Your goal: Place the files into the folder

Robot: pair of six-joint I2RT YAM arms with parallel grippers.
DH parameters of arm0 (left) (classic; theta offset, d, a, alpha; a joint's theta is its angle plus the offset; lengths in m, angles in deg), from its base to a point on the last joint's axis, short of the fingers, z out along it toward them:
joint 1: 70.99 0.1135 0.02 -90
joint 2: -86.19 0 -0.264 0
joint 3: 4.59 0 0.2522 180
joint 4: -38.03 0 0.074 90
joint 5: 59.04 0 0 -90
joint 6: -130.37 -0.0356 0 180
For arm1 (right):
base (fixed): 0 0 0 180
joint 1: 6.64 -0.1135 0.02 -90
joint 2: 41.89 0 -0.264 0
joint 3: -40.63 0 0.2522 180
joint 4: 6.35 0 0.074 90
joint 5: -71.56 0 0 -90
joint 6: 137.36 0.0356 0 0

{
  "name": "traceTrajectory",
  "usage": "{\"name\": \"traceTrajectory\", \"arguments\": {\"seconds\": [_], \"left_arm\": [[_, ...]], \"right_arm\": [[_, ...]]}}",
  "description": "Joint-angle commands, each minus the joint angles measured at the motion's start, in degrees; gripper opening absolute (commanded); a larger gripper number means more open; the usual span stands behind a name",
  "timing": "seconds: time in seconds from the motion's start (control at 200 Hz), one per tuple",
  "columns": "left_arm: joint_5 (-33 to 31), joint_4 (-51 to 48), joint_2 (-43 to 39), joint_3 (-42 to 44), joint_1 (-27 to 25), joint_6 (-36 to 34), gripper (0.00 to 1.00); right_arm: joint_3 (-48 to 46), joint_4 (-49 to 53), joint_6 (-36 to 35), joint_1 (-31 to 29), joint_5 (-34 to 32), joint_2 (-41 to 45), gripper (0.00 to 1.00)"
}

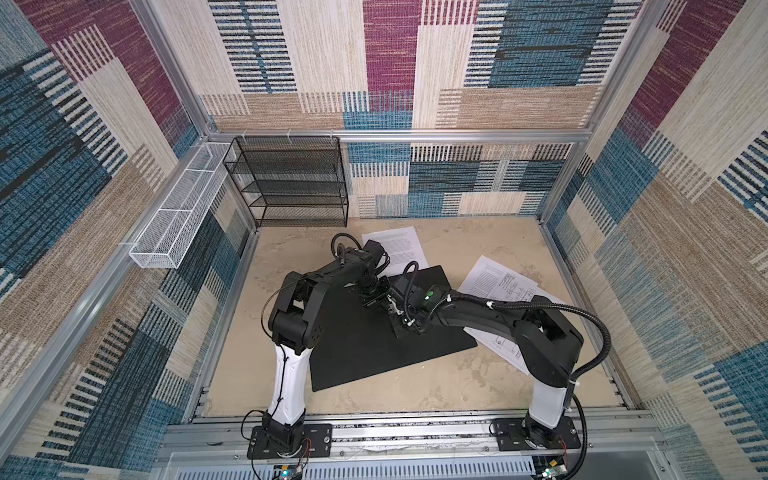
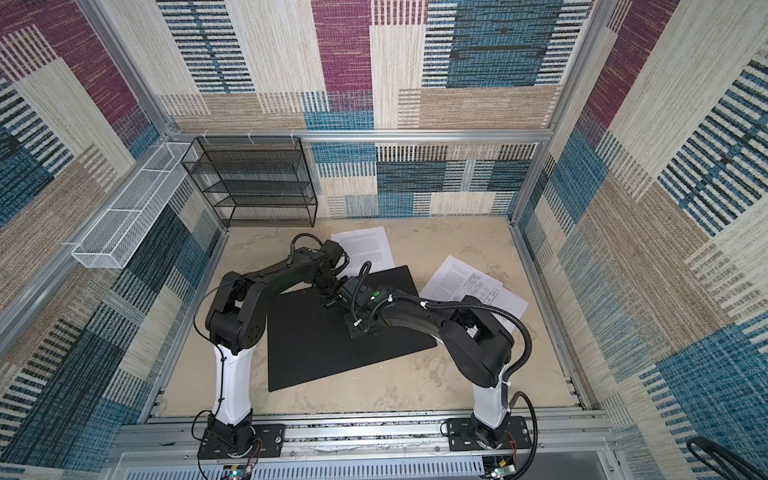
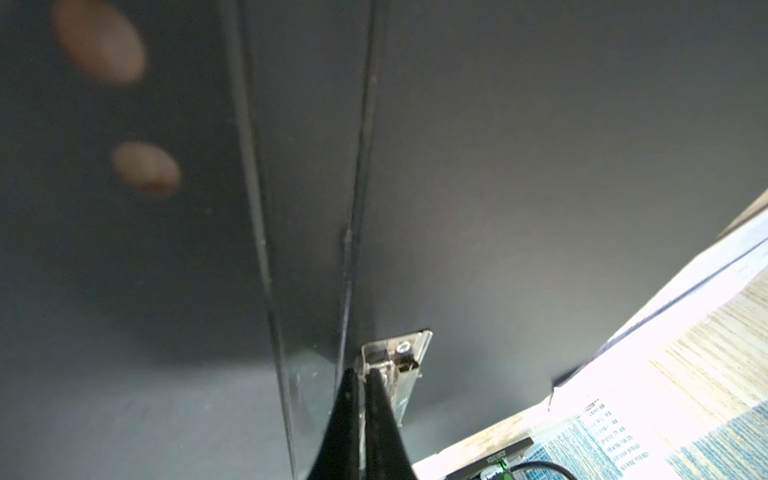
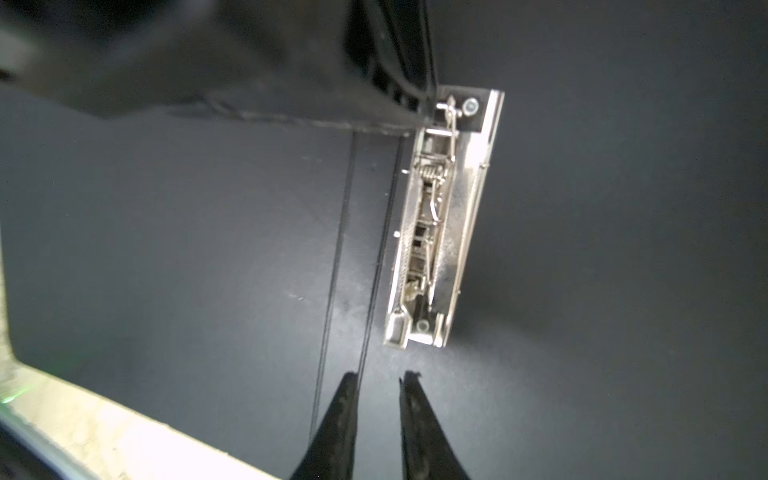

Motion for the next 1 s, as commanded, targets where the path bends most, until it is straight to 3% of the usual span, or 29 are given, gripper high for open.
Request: {"name": "traceTrajectory", "arguments": {"seconds": [0.0,0.997], "left_arm": [[-2.5,-3.1,0.8,0.7,-0.6,-1.2,0.00],[-2.9,-3.0,1.1,1.4,-0.9,-0.9,0.00]], "right_arm": [[1.1,-3.6,-0.7,0.2,-1.6,-1.3,0.22],[3.0,-7.2,-1.1,1.9,0.8,-2.4,0.19]]}}
